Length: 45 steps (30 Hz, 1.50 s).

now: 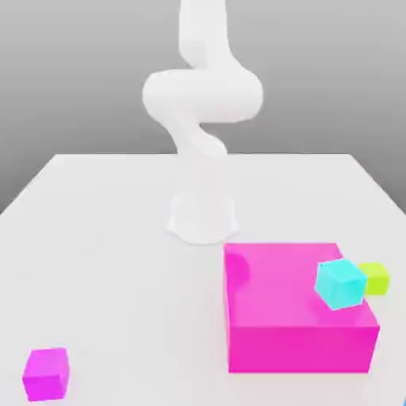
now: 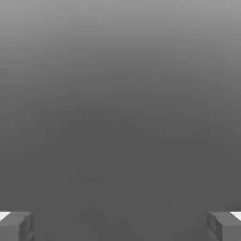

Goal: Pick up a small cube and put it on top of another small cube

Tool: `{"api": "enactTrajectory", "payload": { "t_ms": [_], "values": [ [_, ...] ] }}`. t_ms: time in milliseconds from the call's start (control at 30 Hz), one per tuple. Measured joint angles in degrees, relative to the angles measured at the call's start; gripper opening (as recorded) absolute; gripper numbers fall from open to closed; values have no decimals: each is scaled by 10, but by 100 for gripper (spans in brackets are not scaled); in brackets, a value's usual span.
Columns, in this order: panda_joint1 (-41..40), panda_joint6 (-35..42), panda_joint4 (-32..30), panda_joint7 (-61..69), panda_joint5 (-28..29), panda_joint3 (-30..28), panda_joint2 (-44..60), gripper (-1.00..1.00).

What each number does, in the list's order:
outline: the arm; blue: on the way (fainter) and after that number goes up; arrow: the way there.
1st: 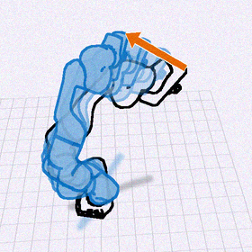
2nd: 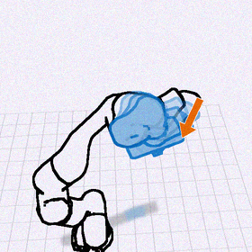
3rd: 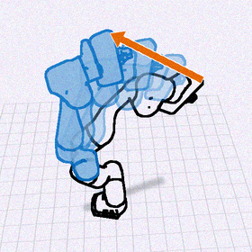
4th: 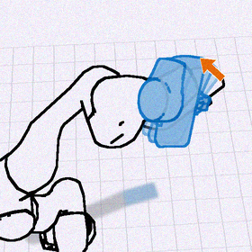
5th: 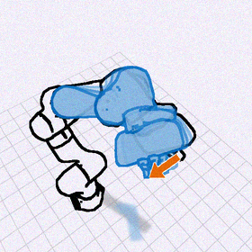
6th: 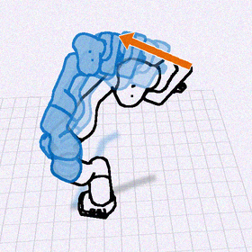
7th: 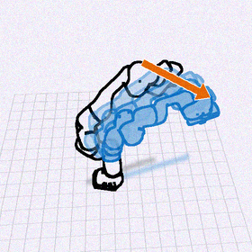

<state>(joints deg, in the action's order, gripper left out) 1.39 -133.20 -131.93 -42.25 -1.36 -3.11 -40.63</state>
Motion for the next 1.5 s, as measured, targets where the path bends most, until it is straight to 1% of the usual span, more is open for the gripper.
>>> {"api": "enactTrajectory", "payload": {
  "t_ms": [300,533,733,867,967,1033,1100,1133,1367,1500],
  "values": [
    [38,-52,-5,142,-66,-107,189,0],
    [41,-90,-9,261,-130,-164,336,0],
    [3,-125,-13,350,-167,-175,458,0],
    [-20,-153,-17,392,-168,-181,533,0],
    [-36,-176,-21,414,-155,-191,585,0],
    [-51,-201,-16,432,-166,-181,624,0],
    [-71,-231,-7,453,-191,-157,666,0],
    [-83,-246,-2,463,-204,-142,687,-100],
    [-86,-249,-1,465,-206,-139,692,-100],
    [-55,-198,-18,428,-155,-180,621,-100]
  ]
}}
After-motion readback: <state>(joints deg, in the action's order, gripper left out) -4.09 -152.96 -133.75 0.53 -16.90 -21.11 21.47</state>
